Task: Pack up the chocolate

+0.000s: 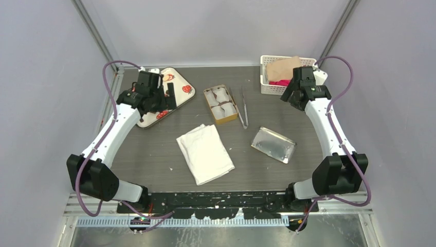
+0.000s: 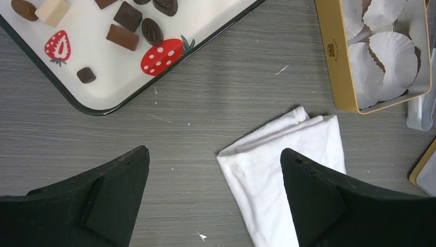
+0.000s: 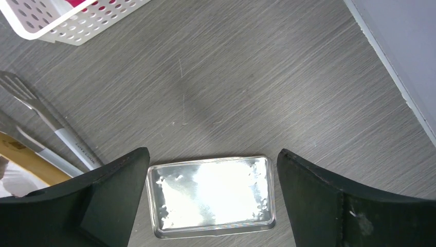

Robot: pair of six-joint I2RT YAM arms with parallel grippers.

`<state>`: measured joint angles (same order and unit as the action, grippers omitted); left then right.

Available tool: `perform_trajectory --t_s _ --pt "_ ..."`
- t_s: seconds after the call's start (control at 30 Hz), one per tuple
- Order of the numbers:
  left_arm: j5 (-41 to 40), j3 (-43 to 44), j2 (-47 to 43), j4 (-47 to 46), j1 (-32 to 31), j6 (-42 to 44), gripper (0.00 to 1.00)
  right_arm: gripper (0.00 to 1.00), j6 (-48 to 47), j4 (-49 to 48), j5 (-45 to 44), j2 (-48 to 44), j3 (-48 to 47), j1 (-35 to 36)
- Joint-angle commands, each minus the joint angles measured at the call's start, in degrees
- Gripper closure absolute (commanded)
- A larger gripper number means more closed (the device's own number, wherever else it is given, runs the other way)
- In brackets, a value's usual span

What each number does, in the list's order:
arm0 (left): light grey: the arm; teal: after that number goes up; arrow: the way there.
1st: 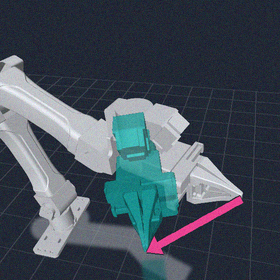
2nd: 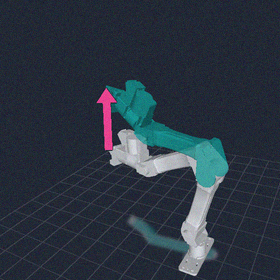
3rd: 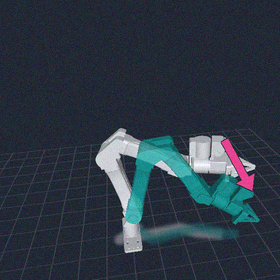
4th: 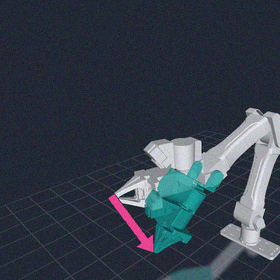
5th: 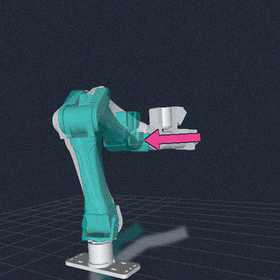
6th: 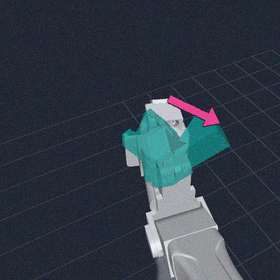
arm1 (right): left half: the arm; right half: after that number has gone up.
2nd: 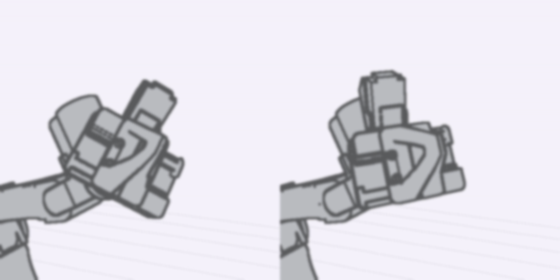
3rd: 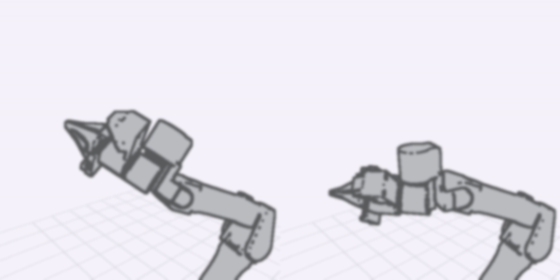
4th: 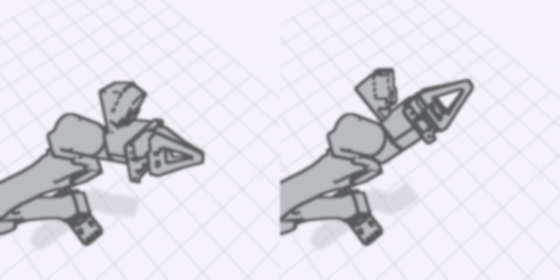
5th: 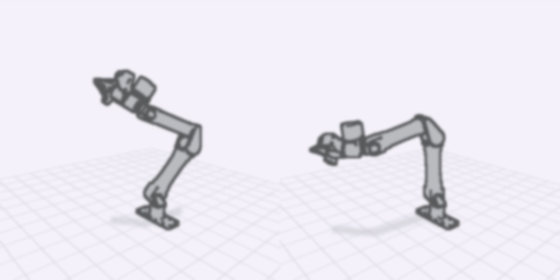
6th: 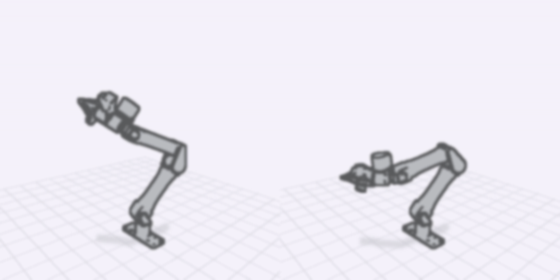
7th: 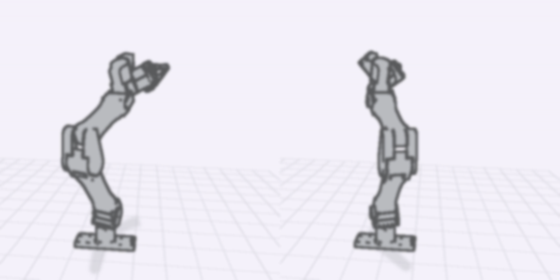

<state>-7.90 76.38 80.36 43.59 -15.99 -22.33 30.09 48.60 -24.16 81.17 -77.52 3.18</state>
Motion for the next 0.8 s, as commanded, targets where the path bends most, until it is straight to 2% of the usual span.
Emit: perform_trajectory --t_s 0.0,0.2,0.3,0.4,0.53,0.63,0.77 --pt "-0.09 2.07 -1.18 -0.54 0.52 -0.64 0.02 0.00 -0.47 0.19 -3.37 0.53 -2.40 0.21" --pt "1.59 1.27 -2.95 0.17 0.52 0.56 0.04 0.00 -2.79 -3.35 3.44 -0.42 -1.29 0.88" --pt "3.95 -0.13 -5.00 -0.60 0.52 1.50 0.05 0.00 -4.86 -6.53 3.79 -0.53 -1.01 4.79" --pt "3.20 -2.34 -7.60 -2.75 0.16 1.58 0.06 0.00 -6.09 -6.35 2.93 2.98 -3.42 9.49" --pt "0.89 -5.79 -10.96 -5.92 -1.06 1.98 0.06 0.02 -5.95 -6.96 6.29 10.57 -7.56 13.05" --pt "0.78 -7.55 -12.30 -6.85 -1.50 1.84 0.06 0.07 -5.80 -7.00 8.42 16.98 -11.54 14.02" --pt "1.45 -6.98 -11.45 -5.12 -1.63 1.35 0.07 0.24 -5.94 -6.27 10.74 25.16 -16.91 14.64"
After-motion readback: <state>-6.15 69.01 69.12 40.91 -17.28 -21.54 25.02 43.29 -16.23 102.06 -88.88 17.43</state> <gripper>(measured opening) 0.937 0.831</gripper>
